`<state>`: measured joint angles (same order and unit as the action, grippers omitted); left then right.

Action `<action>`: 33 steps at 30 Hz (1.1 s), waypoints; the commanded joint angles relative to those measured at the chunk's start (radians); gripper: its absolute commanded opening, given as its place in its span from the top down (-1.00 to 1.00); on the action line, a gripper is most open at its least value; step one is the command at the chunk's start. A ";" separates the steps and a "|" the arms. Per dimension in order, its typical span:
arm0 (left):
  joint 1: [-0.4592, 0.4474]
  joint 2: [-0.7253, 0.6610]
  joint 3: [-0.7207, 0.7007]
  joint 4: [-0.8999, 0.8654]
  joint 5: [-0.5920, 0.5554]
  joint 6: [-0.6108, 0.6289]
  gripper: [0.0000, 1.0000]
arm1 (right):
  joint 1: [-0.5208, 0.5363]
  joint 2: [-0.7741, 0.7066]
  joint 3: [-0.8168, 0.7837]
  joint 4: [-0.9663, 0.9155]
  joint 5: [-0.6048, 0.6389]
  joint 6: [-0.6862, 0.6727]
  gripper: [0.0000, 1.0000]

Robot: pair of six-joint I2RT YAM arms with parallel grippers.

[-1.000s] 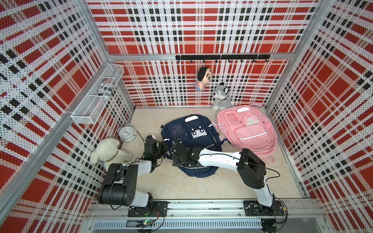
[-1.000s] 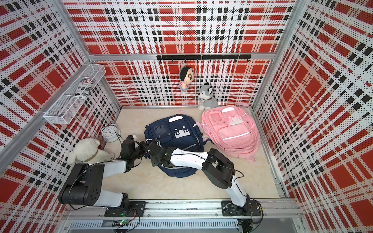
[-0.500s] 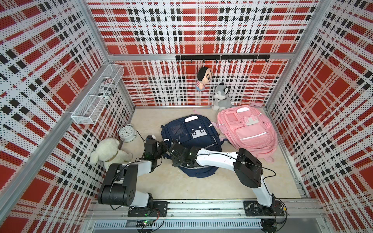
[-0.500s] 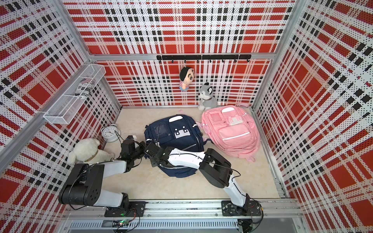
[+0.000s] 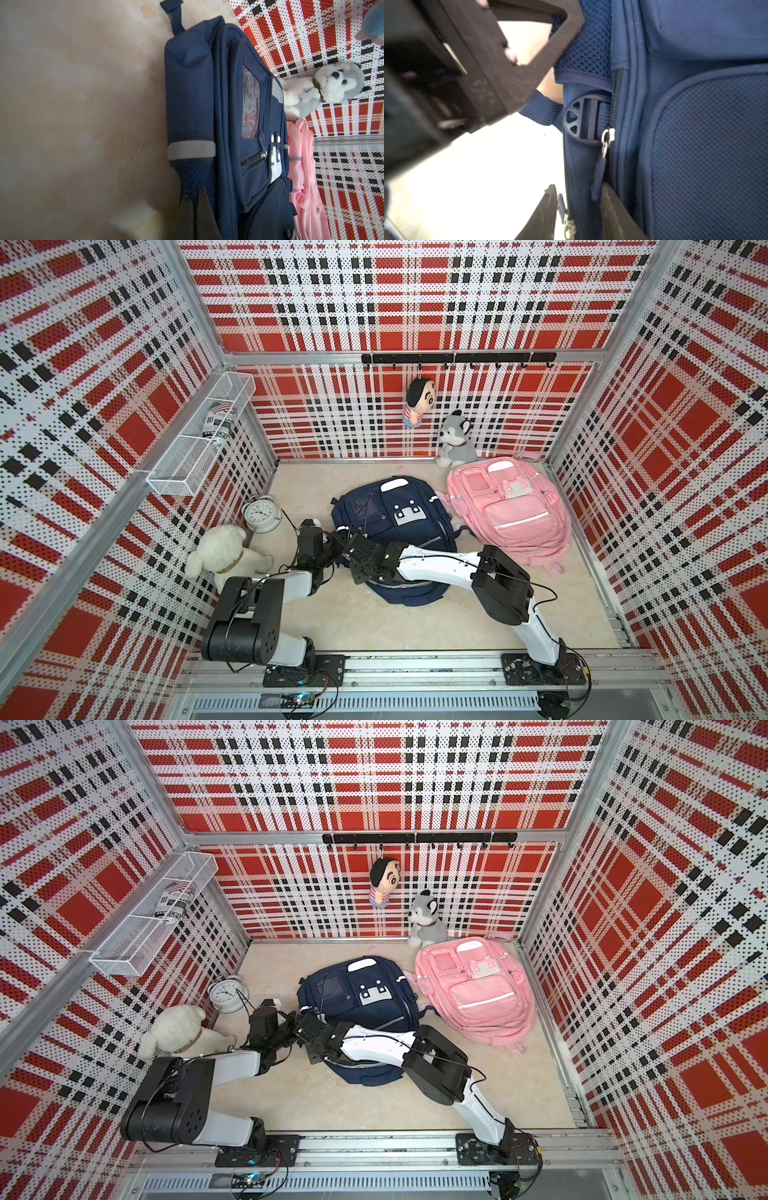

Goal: Zip up the backpack
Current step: Zip the zipper on the backpack.

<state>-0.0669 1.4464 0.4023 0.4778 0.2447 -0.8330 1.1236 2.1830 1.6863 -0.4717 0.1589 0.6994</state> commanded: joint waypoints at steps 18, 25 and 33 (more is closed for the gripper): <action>0.017 -0.036 -0.008 0.014 0.031 0.022 1.00 | -0.065 0.029 -0.015 0.035 -0.030 -0.005 0.51; 0.026 -0.027 -0.011 0.015 0.031 0.026 1.00 | -0.077 0.012 -0.047 0.073 -0.064 0.000 0.77; 0.045 -0.015 -0.013 0.015 0.030 0.036 1.00 | -0.089 -0.021 -0.113 0.127 -0.112 -0.004 1.00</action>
<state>-0.0406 1.4445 0.3923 0.4549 0.2642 -0.8204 1.0573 2.1891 1.6081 -0.3435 0.0368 0.7071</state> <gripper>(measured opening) 0.052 0.093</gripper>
